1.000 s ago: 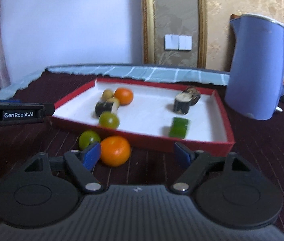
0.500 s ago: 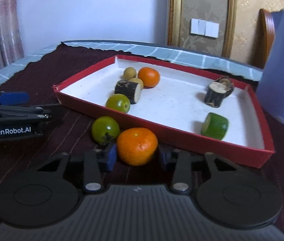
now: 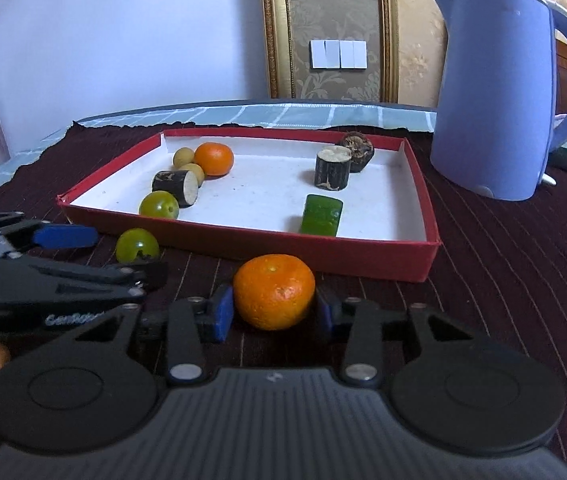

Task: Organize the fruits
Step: 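Grasp the orange with the right tool while the left tool grasps the green tomato, then lift and carry the orange and green tomato over the tray with both tools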

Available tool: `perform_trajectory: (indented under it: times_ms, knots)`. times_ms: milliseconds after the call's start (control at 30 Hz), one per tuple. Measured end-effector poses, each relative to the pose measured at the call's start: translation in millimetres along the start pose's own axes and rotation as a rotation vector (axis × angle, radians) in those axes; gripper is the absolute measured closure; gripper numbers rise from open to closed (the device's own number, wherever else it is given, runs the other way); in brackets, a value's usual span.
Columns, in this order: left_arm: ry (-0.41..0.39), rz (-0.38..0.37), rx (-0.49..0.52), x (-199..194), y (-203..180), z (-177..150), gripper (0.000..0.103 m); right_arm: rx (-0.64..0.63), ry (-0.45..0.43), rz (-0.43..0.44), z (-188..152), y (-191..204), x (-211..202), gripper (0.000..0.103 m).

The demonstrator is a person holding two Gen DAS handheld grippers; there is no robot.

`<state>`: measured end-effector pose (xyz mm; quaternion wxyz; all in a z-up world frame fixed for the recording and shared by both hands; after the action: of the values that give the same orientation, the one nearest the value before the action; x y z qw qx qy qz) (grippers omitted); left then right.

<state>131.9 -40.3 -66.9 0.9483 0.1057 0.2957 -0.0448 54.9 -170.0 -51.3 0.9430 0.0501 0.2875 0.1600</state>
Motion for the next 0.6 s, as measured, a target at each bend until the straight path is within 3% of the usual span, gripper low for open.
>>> perform_trajectory:
  times_ms: [167,600]
  knots:
    - [0.025,-0.023,-0.026,4.9,-2.5,0.7,0.069,0.015,-0.003,0.004,-0.8,-1.7,1.6,0.063]
    - [-0.024,0.002,-0.008,-19.5,-1.8,0.9,0.071,0.015,-0.020,-0.004,1.1,4.5,-3.5,0.063]
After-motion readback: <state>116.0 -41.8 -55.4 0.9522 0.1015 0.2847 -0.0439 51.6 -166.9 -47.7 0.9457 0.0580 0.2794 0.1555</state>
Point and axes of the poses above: each gripper's, at about its wrist camera, not at the fingertips, and x roughly the way its jaws point, y to its left, z to its top, the point moved 9 cm from there along x, roughly the way its jaws point, and after that the axes turned 9 degrees about z, right-handed, at the moved point
